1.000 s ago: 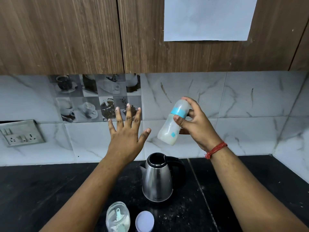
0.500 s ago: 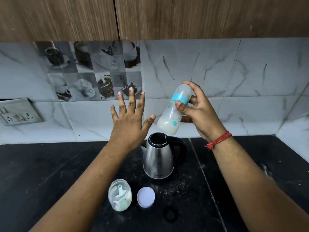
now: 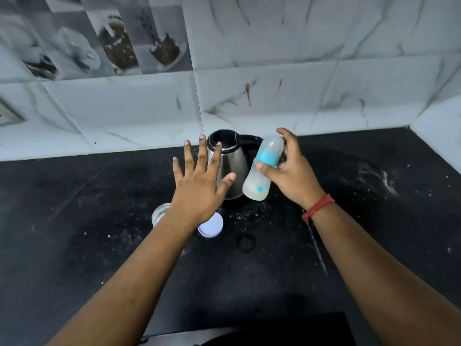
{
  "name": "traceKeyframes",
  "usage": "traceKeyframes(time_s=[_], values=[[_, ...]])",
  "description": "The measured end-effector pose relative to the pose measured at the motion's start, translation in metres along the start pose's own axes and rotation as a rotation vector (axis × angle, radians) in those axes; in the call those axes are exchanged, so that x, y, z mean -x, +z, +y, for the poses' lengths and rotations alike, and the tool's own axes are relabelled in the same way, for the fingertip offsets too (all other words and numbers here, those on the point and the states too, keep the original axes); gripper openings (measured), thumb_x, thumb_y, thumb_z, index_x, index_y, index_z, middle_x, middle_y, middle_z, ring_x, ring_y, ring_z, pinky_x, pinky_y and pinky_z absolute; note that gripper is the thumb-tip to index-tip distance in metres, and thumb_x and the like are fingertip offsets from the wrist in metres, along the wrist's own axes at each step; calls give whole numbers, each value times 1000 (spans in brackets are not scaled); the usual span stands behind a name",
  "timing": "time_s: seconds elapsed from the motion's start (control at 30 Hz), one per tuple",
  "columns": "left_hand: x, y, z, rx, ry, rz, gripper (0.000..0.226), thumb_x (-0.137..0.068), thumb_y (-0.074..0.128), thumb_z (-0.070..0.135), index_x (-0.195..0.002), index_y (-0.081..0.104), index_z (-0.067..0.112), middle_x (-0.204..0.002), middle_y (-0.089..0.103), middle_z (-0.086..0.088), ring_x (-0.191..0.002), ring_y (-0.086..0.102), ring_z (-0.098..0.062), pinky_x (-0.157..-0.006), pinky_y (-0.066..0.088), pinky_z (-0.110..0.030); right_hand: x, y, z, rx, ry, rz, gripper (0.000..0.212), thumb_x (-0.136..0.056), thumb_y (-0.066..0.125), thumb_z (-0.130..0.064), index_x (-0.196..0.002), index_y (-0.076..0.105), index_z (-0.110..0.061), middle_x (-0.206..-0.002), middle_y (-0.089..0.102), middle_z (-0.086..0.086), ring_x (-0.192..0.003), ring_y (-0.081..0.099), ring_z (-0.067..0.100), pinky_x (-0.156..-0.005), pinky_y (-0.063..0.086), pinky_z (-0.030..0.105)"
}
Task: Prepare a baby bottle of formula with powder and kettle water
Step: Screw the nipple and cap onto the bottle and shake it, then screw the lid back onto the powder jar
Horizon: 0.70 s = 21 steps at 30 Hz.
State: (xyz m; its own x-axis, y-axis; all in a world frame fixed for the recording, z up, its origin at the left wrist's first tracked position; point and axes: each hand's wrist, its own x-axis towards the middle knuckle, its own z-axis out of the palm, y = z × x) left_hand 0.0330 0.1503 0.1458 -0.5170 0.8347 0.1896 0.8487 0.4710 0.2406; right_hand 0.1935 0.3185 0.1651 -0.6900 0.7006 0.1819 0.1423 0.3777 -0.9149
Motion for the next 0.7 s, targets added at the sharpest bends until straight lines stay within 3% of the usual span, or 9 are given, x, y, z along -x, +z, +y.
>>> traceKeyframes(time_s=[0.13, 0.27, 0.53, 0.7], values=[[18, 38, 0, -20, -7, -96, 81, -94, 6, 74, -163, -7, 34, -172, -21, -2, -157, -22, -35, -124, -5, -64, 24, 19, 49, 248, 37, -12, 83, -76, 86, -24, -141, 35, -27, -135, 52, 1, -113, 56, 17, -101, 50, 40], [34, 65, 1, -26, 3, -172, 81, -95, 4, 74, -163, -6, 32, -172, -19, -3, -157, -21, -36, -124, -4, -65, 42, 36, 83, 341, 85, -56, 77, -77, 85, -24, -138, 38, -22, -138, 46, 2, -110, 48, 9, -91, 41, 25], [44, 86, 3, -43, -13, -228, 80, -95, 6, 74, -163, -6, 33, -172, -16, -4, -157, -20, -36, -123, -3, -65, 66, 46, 109, 388, 85, -88, 72, -84, 81, -20, -139, 35, -22, -139, 42, 3, -117, 56, 24, -96, 54, 43], [40, 82, 0, -34, -23, -215, 81, -94, 3, 75, -163, -8, 33, -172, -19, -3, -156, -22, -35, -124, -5, -63, 63, 42, 108, 327, 124, -131, 89, -81, 84, -25, -150, 28, -24, -148, 39, 2, -127, 48, 15, -103, 44, 29]])
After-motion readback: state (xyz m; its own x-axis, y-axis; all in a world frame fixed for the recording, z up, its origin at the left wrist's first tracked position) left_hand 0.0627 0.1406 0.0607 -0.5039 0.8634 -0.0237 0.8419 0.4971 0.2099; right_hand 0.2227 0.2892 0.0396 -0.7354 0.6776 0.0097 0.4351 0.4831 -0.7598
